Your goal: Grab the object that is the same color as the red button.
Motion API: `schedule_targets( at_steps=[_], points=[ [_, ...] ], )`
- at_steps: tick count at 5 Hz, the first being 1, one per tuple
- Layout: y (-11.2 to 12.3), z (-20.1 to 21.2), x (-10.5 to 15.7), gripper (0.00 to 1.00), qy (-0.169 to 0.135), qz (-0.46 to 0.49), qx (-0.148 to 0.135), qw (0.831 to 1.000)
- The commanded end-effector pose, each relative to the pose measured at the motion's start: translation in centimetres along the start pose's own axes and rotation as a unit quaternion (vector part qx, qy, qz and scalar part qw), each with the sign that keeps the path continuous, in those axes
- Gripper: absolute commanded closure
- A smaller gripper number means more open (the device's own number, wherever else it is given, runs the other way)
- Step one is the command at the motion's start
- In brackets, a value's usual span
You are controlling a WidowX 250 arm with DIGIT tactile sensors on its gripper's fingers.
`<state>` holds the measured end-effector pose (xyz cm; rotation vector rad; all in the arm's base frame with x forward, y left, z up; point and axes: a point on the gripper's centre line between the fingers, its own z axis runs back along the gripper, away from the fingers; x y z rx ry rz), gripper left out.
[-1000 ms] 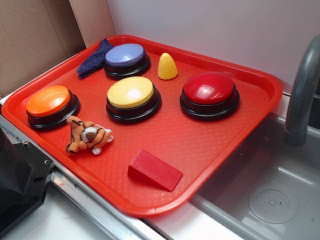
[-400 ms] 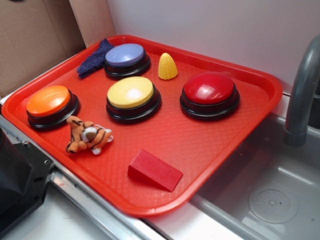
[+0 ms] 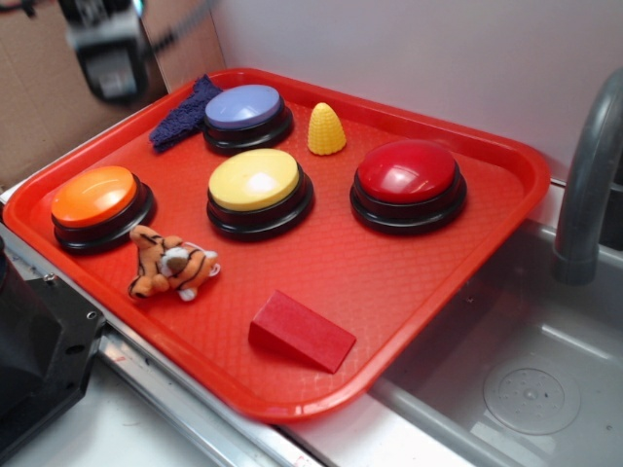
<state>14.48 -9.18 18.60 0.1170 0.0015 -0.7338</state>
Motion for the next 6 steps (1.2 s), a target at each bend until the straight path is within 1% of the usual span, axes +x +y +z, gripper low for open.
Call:
schedule_targets(
  at_steps=[1, 2, 3, 4, 5, 6],
  points=[
    [-2.6, -6.1, 0.5, 0.0, 0.037, -0.263, -0.01, 0.964],
    [-2.8, -8.4, 1.5, 0.0, 0.03, -0.324, 0.013, 0.946],
    [-4.1, -10.6, 3.0, 0.0, 0.044, -0.356, -0.022, 0.933],
    [-5.2, -12.0, 3.3, 0.0, 0.052, -0.373, -0.033, 0.926],
    [-5.8, -13.5, 4.0, 0.0, 0.064, -0.371, -0.038, 0.926],
    [-6.0, -14.9, 4.2, 0.0, 0.087, -0.353, -0.023, 0.931]
  ],
)
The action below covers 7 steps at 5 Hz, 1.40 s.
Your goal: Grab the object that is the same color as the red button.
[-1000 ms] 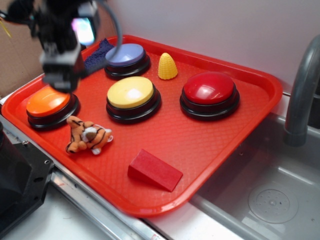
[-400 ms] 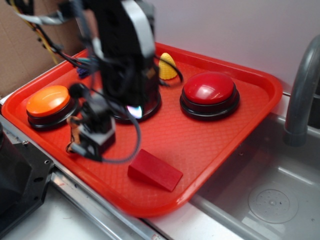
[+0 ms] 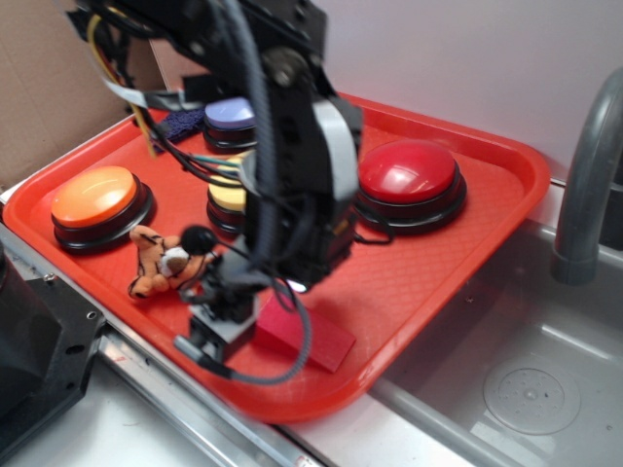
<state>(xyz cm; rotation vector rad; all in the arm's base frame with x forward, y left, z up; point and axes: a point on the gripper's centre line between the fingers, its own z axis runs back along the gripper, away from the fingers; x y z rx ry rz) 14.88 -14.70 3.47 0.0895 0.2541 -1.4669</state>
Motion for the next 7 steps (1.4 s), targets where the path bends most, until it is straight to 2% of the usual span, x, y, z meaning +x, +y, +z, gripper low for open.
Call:
schedule_targets(
  at_steps=[1, 2, 3, 4, 5, 6, 7],
  points=[
    [-0.4, -1.5, -0.2, 0.0, 0.008, 0.038, 0.011, 0.999],
    [-0.8, -1.9, 0.1, 1.0, 0.0, 0.037, 0.003, 0.999],
    [-1.0, -1.6, -0.4, 1.0, -0.002, 0.047, 0.014, 0.999],
    [-1.1, -1.8, -0.3, 1.0, 0.016, 0.053, 0.022, 0.998],
    [-1.3, -0.4, -1.0, 1.0, 0.012, 0.115, 0.042, 0.992],
    [-0.8, 4.0, -4.3, 1.0, -0.02, 0.239, 0.034, 0.97],
    [-0.7, 8.1, -7.9, 1.0, -0.053, 0.361, 0.044, 0.93]
  ],
)
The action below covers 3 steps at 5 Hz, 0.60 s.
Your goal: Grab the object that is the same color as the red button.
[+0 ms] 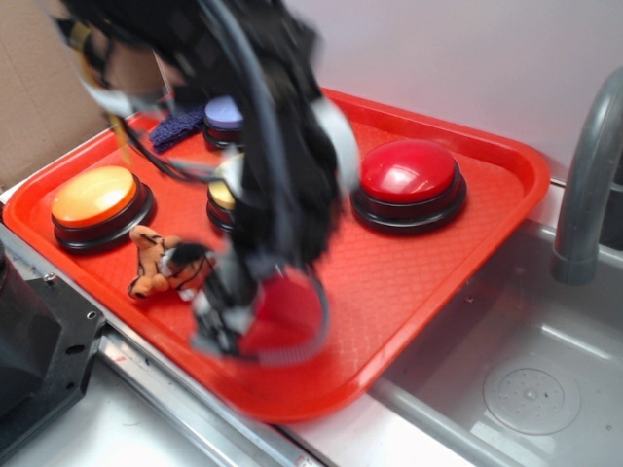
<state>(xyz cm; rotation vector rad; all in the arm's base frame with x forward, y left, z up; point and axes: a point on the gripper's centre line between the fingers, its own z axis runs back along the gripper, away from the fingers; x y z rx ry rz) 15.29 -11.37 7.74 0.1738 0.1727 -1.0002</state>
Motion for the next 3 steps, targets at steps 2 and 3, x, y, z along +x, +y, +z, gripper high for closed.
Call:
schedule_targets(
  at_steps=[2, 3],
  points=[
    [2.1, 12.0, -7.6, 1.0, -0.072, 0.377, -0.015, 0.923],
    [2.1, 12.7, -7.5, 1.0, -0.076, 0.49, -0.029, 0.868]
  ],
)
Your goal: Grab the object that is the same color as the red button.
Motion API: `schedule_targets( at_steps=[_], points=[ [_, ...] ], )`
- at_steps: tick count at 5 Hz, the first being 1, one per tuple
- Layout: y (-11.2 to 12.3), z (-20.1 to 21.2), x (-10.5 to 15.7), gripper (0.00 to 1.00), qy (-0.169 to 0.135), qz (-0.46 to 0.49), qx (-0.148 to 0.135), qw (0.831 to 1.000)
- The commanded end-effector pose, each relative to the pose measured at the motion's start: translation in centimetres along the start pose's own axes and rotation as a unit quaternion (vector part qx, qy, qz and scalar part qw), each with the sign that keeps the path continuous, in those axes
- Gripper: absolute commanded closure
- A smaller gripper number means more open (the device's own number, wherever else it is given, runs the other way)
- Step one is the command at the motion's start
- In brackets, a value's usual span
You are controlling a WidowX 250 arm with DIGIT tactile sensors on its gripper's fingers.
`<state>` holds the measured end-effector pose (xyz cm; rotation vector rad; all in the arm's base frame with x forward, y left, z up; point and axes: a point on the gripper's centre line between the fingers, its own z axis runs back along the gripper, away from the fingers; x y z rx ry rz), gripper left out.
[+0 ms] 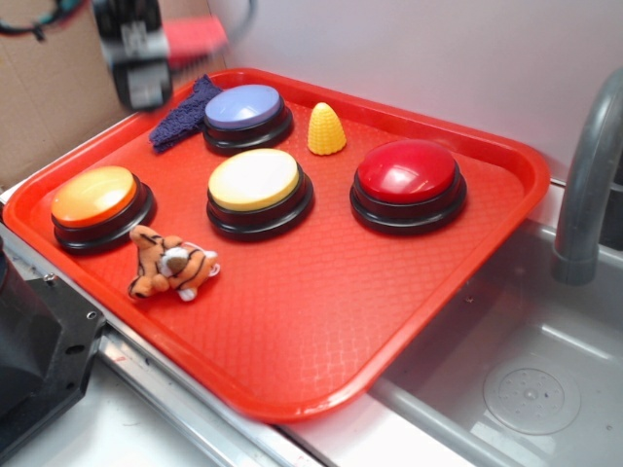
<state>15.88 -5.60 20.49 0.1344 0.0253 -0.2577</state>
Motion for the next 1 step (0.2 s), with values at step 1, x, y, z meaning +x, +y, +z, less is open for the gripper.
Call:
schedule_targets(
  at_steps=[1],
  points=[
    [-1.11, 1.38, -2.08, 1.0, -0.039, 0.175, -0.047, 0.983]
  ],
)
